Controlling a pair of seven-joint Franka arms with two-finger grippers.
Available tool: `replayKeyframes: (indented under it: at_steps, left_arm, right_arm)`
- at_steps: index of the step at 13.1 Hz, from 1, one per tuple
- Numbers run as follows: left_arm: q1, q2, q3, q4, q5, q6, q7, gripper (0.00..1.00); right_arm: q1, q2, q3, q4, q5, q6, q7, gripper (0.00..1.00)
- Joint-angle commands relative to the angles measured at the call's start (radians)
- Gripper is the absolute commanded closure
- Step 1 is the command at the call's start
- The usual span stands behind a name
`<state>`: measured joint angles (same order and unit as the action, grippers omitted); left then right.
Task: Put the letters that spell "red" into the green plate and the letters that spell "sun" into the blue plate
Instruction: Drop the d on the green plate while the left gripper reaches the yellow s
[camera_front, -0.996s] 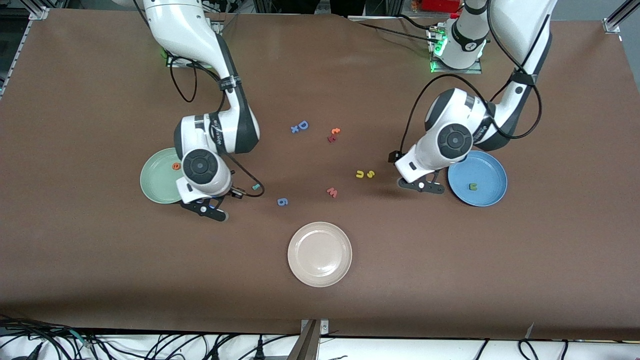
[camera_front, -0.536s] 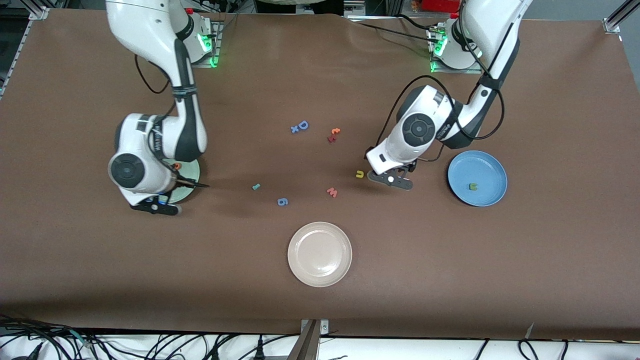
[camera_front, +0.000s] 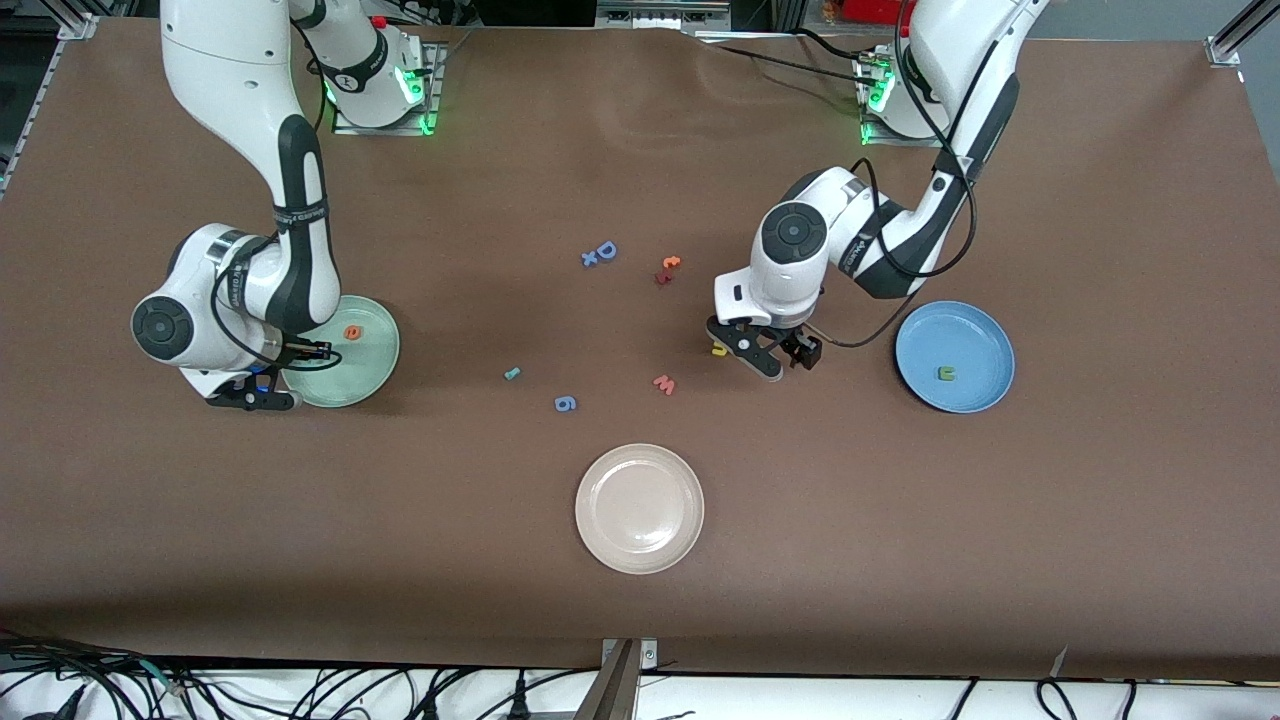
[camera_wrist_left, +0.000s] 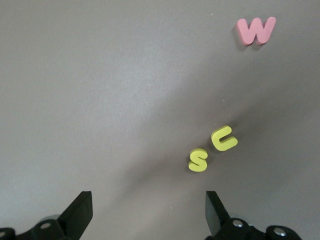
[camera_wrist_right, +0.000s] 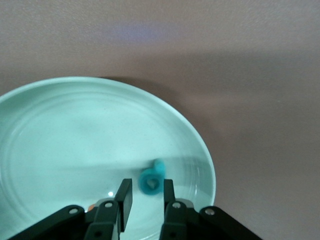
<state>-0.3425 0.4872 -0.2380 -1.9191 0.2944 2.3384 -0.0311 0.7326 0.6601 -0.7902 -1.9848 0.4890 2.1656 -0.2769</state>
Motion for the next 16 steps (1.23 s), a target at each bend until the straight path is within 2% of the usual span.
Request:
replayKeyframes:
  at_steps: [1, 4, 5, 8, 10, 12, 14, 16]
  left_arm:
    - [-0.015, 0.02, 0.005, -0.003, 0.04, 0.051, 0.034, 0.01]
    - [-0.021, 0.048, -0.006, -0.026, 0.043, 0.165, 0.04, 0.02]
    - [-0.026, 0.051, -0.004, -0.038, 0.049, 0.2, 0.048, 0.03]
    - [-0.02, 0.042, -0.006, -0.109, 0.097, 0.268, 0.048, 0.03]
    - [-0.015, 0.041, -0.004, -0.127, 0.121, 0.274, 0.048, 0.03]
    - [-0.015, 0.042, -0.004, -0.136, 0.126, 0.272, 0.048, 0.03]
    - [-0.015, 0.05, -0.004, -0.138, 0.126, 0.274, 0.047, 0.03]
    - [-0.013, 0.059, -0.001, -0.135, 0.124, 0.274, 0.042, 0.08]
  right_arm:
    - [0.01, -0.007, 0.011, 0.006, 0.033, -0.007, -0.01, 0.01]
    - [0.028, -0.03, 0.011, 0.053, 0.033, -0.057, 0.014, 0.01]
    - [0.045, -0.03, 0.011, 0.093, 0.033, -0.102, 0.054, 0.08]
    - [0.128, -0.022, 0.012, 0.168, 0.033, -0.135, 0.265, 0.1]
    - [0.184, -0.004, 0.016, 0.208, 0.054, -0.121, 0.42, 0.18]
    - [0.235, 0.015, 0.035, 0.239, 0.06, -0.119, 0.606, 0.2]
    - [0.243, 0.021, 0.081, 0.257, 0.06, -0.092, 0.775, 0.32]
    - [0.243, 0.041, 0.133, 0.267, 0.06, -0.032, 0.914, 0.34]
